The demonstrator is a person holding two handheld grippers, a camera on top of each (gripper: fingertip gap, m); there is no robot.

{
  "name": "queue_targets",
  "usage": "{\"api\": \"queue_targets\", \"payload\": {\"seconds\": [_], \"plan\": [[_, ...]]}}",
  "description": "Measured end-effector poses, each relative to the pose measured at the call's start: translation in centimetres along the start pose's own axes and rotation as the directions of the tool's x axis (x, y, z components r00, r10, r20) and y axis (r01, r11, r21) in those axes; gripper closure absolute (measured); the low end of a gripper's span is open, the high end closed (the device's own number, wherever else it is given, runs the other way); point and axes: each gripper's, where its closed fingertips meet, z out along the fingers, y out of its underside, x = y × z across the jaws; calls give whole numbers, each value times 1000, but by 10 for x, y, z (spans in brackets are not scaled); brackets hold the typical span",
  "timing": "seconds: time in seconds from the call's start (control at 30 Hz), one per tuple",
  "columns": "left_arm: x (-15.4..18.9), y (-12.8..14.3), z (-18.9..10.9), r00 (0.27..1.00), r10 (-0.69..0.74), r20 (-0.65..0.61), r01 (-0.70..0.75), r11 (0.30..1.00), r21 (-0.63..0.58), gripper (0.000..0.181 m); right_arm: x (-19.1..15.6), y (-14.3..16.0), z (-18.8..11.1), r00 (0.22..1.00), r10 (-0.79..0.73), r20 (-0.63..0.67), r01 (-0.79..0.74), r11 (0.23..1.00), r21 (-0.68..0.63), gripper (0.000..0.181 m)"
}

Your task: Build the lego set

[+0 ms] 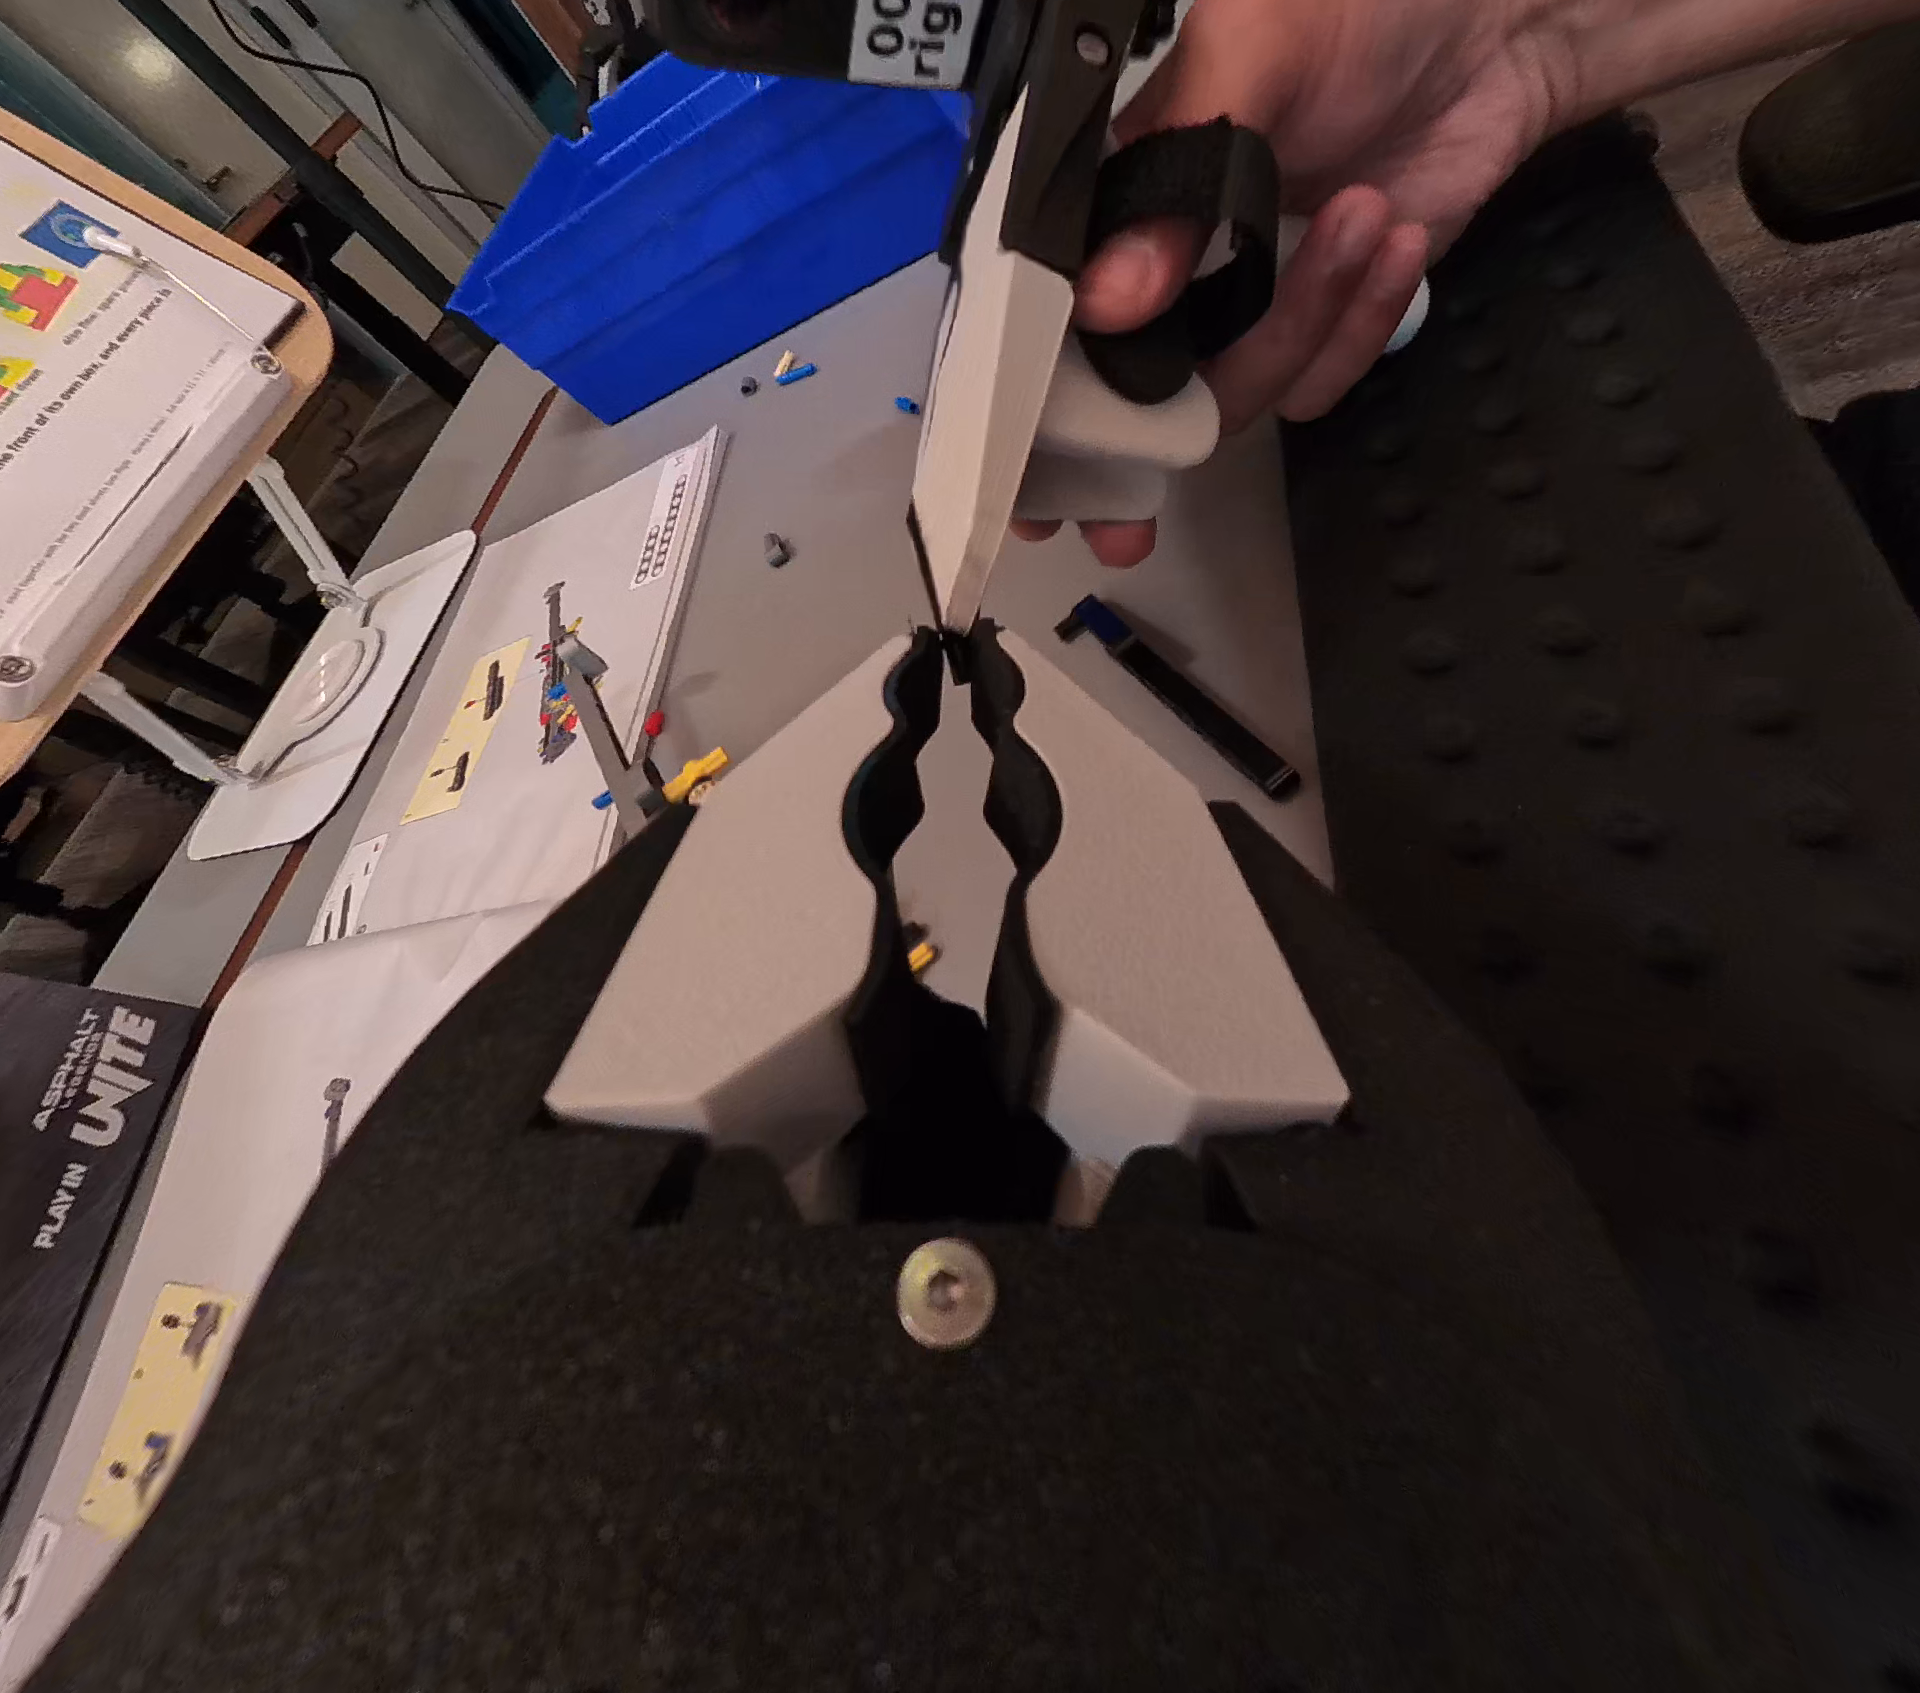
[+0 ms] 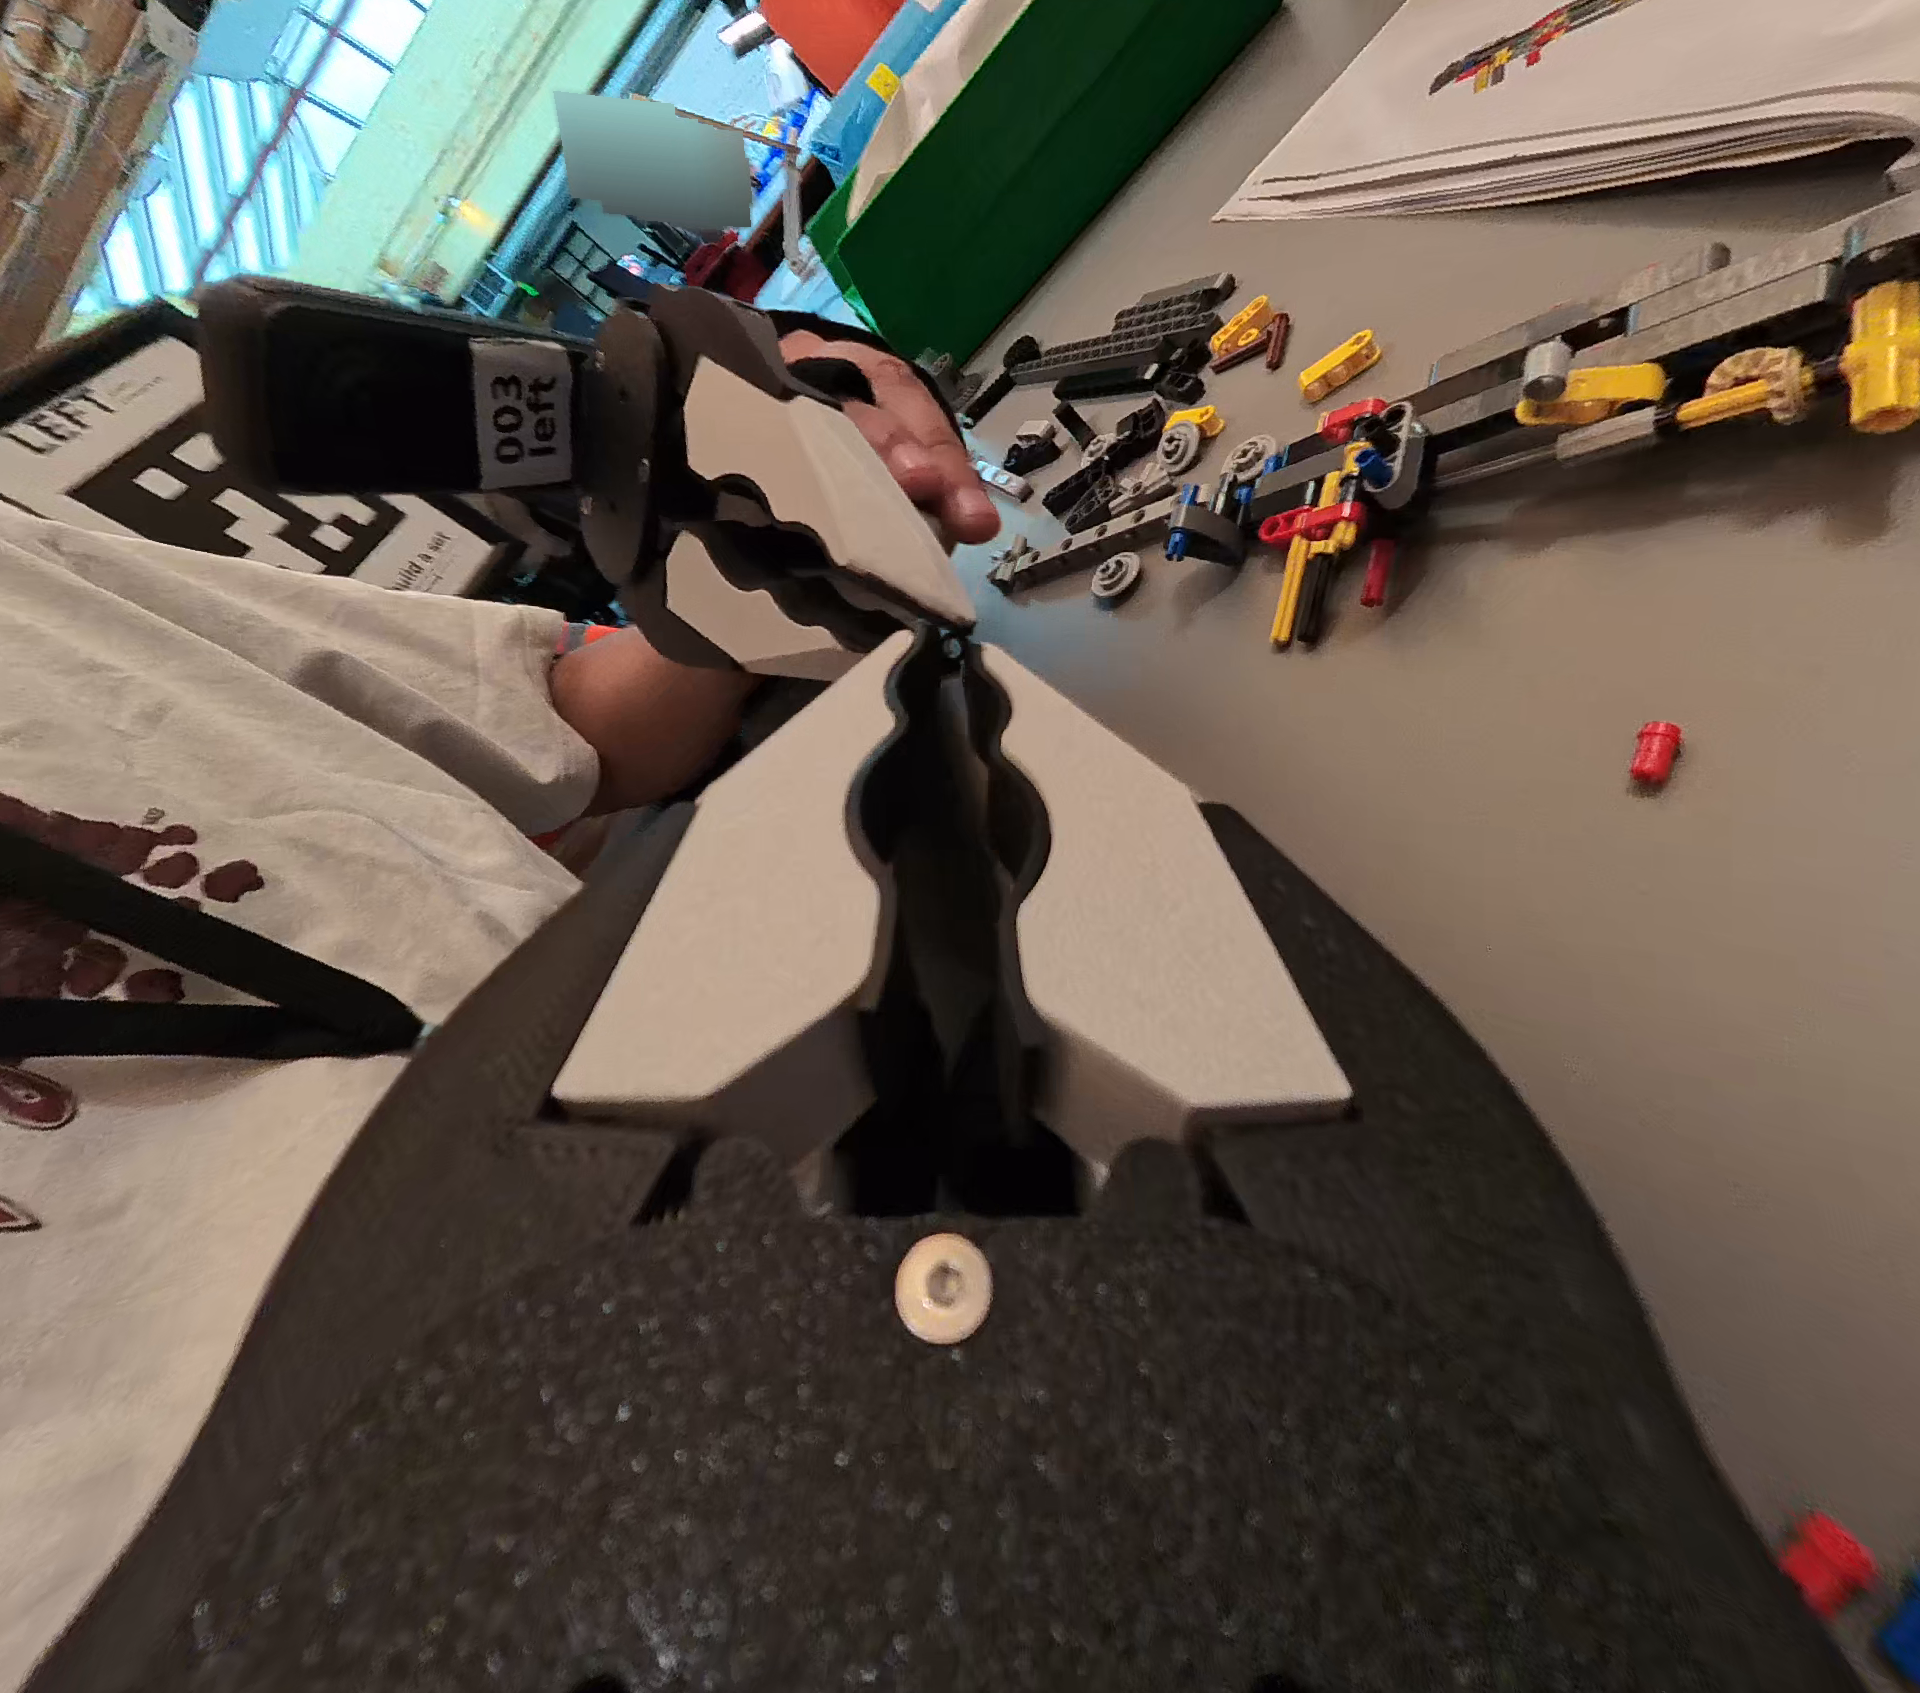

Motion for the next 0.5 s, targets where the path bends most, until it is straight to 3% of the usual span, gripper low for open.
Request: {"api": "queue_targets", "payload": {"seconds": [0.23,0.3,0.5], "plan": [[-2,-38,-16,997,-75,-24,78,968,237,165,-39,-20,-7,934,119,338,-160,982,97,179],[-8,-41,-20,996,-84,8,79,962,260,175,-43,-23,-5,917,131,377,-184,977,107,179],[-14,-44,-24,995,-90,38,76,956,284,176,-46,-29,-4,896,142,422,-223,964,148,179]]}}
